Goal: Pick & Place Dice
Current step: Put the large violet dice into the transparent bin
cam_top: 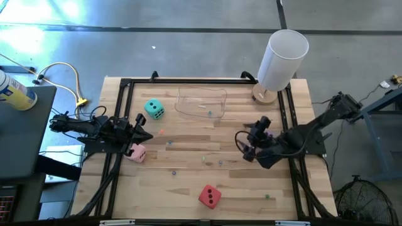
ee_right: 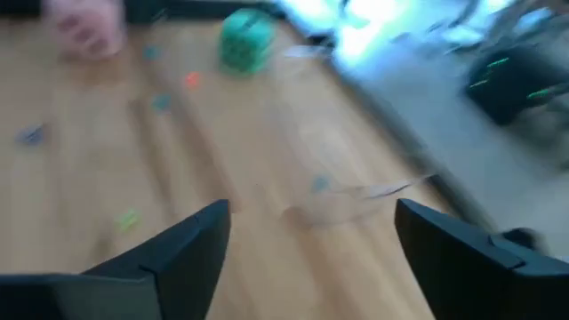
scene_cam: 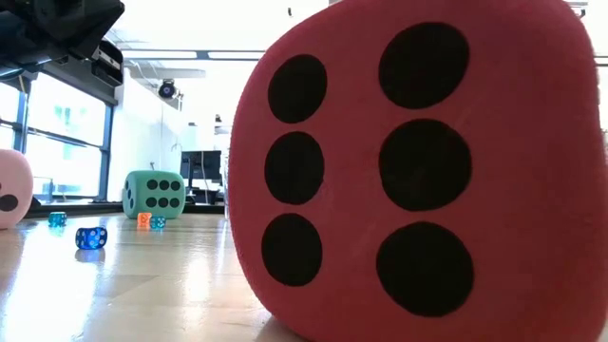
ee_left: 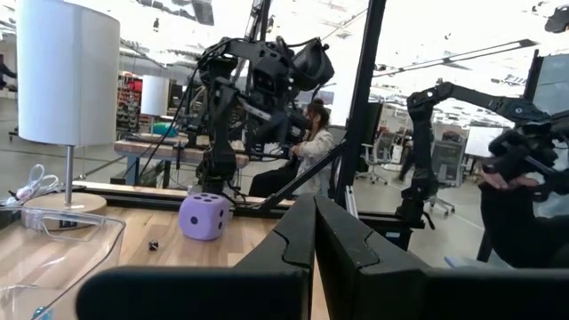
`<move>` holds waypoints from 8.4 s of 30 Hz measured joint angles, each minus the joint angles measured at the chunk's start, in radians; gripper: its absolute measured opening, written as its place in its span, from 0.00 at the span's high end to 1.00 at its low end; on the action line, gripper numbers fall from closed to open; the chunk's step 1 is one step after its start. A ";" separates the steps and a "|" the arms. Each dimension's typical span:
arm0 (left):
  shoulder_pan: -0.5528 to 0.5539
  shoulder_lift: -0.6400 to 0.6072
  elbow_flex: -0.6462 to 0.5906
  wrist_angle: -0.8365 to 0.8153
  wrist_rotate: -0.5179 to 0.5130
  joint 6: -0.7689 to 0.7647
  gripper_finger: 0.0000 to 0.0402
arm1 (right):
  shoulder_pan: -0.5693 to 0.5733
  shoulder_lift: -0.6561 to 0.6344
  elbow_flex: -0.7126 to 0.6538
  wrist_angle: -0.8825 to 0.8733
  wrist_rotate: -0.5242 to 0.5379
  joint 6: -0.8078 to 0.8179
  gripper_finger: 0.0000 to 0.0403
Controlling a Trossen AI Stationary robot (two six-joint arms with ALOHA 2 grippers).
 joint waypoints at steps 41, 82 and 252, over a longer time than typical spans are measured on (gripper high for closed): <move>0.000 0.000 0.000 0.000 0.000 0.000 1.00 | -0.182 0.096 -0.004 0.339 -0.079 -0.223 0.04; 0.000 0.000 0.000 0.000 0.000 0.000 1.00 | 0.162 -0.209 -0.004 -0.132 -0.159 0.047 0.01; 0.000 0.000 0.000 0.000 0.000 0.000 1.00 | -0.753 0.096 -0.009 0.588 -0.903 -0.665 0.06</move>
